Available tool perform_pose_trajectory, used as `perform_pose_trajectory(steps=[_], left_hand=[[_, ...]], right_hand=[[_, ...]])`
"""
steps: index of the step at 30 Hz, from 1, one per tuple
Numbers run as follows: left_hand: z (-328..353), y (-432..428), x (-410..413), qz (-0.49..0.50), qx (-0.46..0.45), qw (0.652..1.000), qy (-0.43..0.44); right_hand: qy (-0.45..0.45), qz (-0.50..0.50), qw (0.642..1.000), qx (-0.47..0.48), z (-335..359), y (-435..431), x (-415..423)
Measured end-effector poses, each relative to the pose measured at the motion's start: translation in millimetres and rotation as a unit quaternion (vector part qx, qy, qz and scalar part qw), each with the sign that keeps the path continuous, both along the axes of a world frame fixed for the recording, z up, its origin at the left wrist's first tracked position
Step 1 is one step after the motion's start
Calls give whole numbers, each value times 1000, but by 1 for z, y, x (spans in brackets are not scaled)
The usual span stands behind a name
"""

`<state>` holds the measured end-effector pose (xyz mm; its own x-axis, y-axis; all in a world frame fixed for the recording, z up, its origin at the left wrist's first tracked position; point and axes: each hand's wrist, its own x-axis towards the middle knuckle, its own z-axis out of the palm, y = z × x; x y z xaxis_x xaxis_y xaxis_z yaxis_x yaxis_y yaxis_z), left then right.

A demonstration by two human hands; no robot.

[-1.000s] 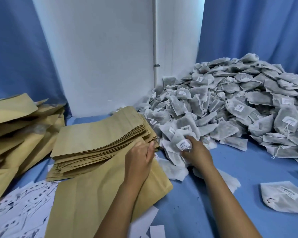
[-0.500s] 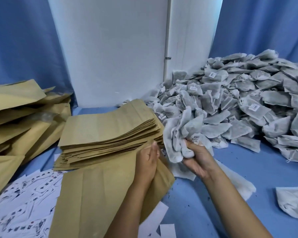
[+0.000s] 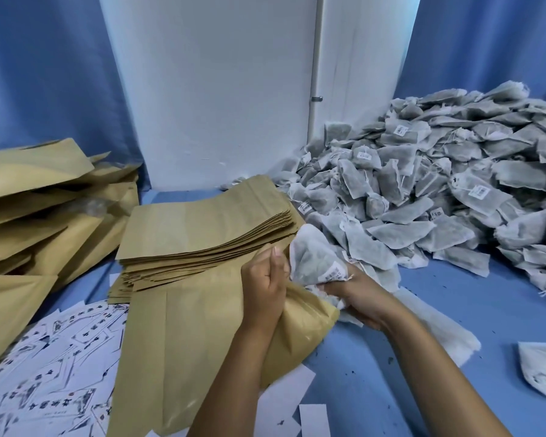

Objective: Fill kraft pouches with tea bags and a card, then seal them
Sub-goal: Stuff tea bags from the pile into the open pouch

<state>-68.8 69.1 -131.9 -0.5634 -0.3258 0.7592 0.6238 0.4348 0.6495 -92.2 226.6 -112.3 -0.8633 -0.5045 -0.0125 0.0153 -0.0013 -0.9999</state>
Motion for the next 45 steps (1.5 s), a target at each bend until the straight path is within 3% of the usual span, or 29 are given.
perform_pose_trajectory(steps=[3,6,8,10,12,15,16,19,22,23,26,28,29,30,32,33,34,39,43,45], left_hand=[[7,1,4,-1,-19,1000,17],[15,4,10,-7,-36,998,42],[18,10,13,-45,-84,994,46],[19,16,14,-68,-136,988,37],[20,10,14,-50,-147,988,27],[23,-12,12,27,-122,992,5],[25,-13,13,41,-116,992,6],[27,10,18,-10,-151,987,53],[25,31,21,-55,-219,973,53],[26,29,21,-57,-220,973,51],[33,3,20,-22,-185,980,71],[35,-16,21,19,-161,984,77],[36,-23,22,36,-152,985,75],[35,-28,22,47,-146,986,71],[35,-32,22,55,-140,987,63],[36,-32,23,57,-141,987,58],[36,-32,22,59,-145,986,49],[32,-31,23,68,-175,982,6],[34,-31,20,66,-163,984,-10],[33,-30,19,71,-157,985,-19]], right_hand=[[146,11,981,124,3,-6,6],[217,77,946,228,6,-14,10],[244,104,898,351,9,-31,10],[230,121,883,392,10,-43,12],[234,125,900,346,13,-38,15],[129,96,975,151,25,-6,16],[114,73,985,109,29,-1,15],[138,70,972,175,24,-11,21],[222,120,914,317,-8,-21,24],[217,114,910,333,-8,-27,26],[184,83,956,212,14,-36,20],[139,-13,985,98,16,-18,6],[182,-109,968,135,13,-4,-3],[260,-165,917,254,7,10,-12],[308,-116,797,507,-14,27,-26],[287,-82,774,559,-25,30,-29],[274,-83,773,567,-35,28,-31],[298,-219,791,488,-45,19,-38],[415,-296,777,368,-32,26,-31],[370,-328,845,205,-17,28,-26]])
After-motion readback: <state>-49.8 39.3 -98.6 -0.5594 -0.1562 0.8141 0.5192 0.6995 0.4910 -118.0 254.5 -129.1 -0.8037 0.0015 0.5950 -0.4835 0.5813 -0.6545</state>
